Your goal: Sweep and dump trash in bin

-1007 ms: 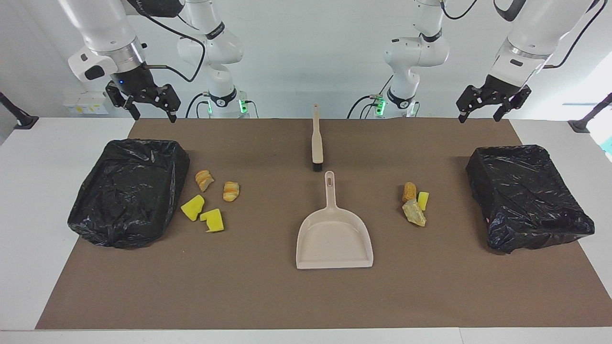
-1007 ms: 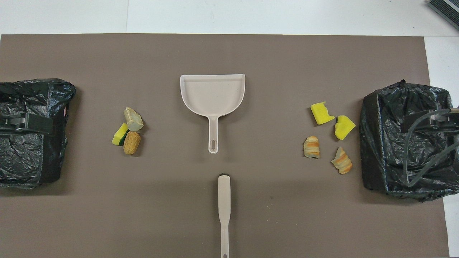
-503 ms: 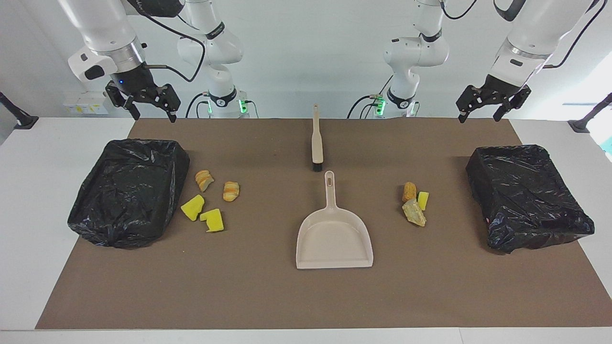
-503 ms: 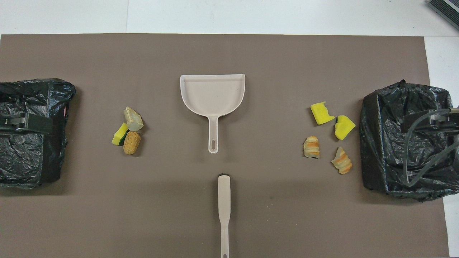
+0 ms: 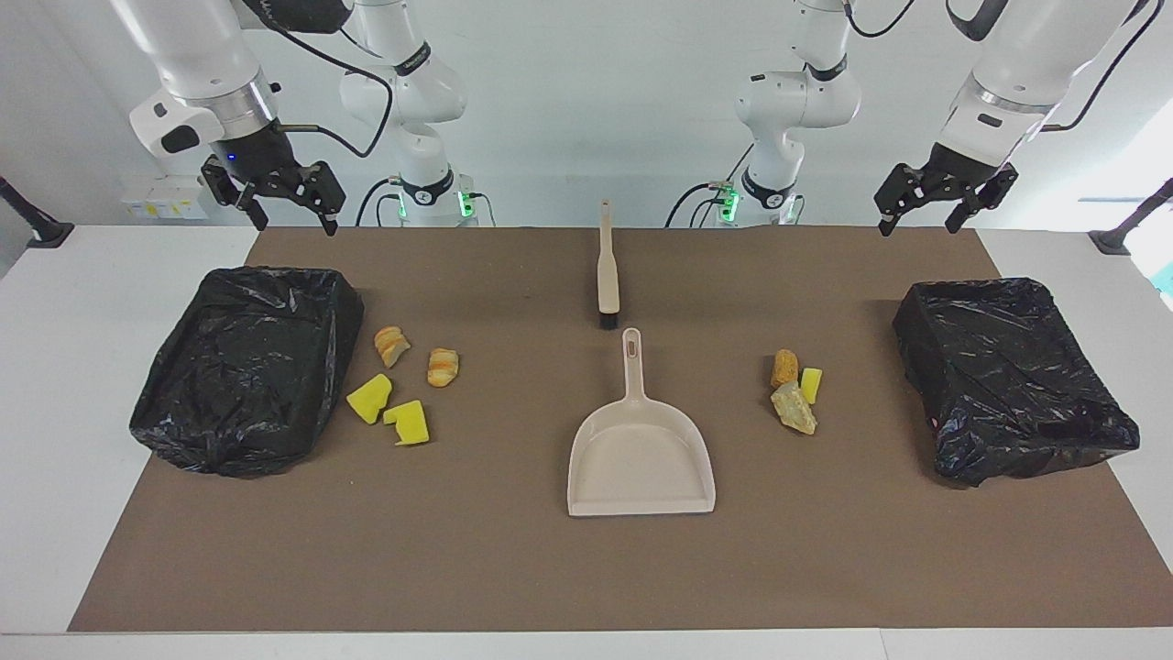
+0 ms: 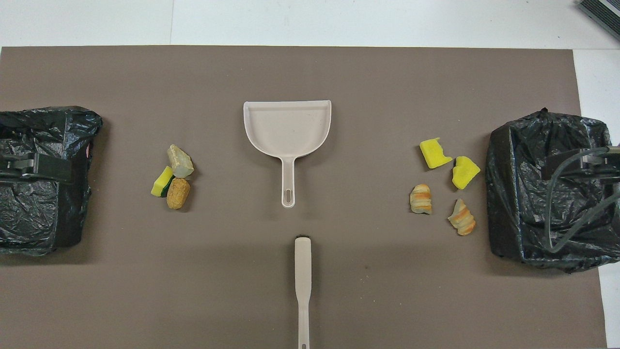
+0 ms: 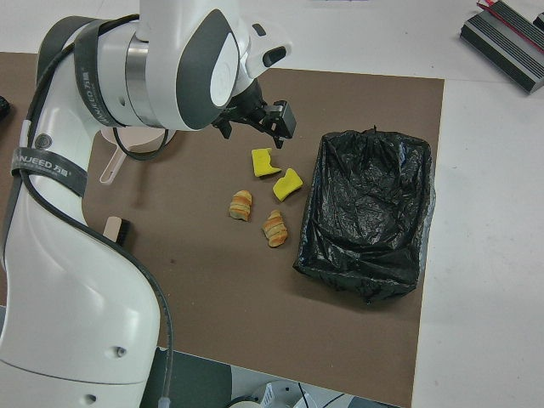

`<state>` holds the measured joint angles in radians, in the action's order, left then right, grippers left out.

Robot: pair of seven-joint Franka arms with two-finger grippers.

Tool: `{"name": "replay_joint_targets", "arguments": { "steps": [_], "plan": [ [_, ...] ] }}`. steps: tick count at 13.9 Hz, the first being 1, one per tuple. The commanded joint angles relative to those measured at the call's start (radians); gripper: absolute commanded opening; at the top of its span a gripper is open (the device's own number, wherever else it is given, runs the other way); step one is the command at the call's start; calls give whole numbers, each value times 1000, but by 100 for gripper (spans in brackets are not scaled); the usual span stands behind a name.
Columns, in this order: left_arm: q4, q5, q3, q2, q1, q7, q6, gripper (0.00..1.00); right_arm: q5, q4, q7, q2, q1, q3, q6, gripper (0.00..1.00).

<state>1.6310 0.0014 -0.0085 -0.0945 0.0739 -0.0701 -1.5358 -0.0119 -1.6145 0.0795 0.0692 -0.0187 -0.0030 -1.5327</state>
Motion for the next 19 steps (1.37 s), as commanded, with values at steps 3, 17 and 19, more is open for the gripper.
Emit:
{"name": "replay_joint_targets", "arguments": {
  "steps": [3, 17, 19],
  "plan": [
    [3, 2, 1, -5, 3, 7, -10, 100, 19, -97, -18, 29, 13, 11, -62, 100],
    [164, -3, -10, 41, 93, 12, -312, 100, 55, 2, -11, -207, 161, 49, -101, 100],
    [162, -3, -10, 67, 101, -2, -346, 100, 56, 31, 38, -255, 189, 49, -122, 100]
  ]
}}
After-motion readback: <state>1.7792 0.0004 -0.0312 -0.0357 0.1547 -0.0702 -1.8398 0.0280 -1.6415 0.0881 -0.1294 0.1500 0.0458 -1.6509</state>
